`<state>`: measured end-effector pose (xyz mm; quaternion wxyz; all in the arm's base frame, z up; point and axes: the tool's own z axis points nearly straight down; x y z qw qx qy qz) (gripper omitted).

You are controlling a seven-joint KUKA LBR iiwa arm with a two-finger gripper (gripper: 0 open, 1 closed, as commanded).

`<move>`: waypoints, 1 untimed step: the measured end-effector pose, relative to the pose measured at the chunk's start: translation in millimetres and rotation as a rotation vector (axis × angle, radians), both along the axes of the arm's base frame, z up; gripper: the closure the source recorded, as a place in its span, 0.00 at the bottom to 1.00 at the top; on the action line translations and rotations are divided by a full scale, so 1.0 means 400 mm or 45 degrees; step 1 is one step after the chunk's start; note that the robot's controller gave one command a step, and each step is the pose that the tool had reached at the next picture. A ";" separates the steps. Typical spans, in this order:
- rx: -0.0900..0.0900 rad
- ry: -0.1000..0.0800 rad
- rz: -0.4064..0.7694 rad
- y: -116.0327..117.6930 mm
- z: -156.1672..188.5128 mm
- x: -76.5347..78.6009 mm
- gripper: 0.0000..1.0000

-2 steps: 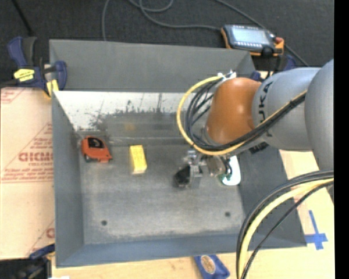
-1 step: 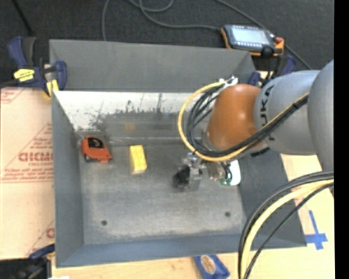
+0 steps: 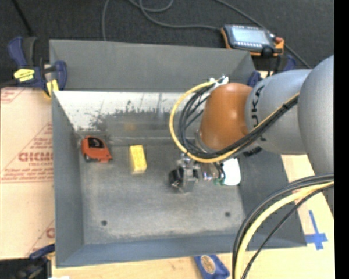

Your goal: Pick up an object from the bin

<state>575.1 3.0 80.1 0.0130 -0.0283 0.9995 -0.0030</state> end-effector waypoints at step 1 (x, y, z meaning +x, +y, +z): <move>0.004 -0.005 0.007 0.021 -0.001 -0.013 1.00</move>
Offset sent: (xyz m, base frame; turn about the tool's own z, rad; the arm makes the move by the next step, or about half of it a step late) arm 0.0100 0.0172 -0.0101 -0.0120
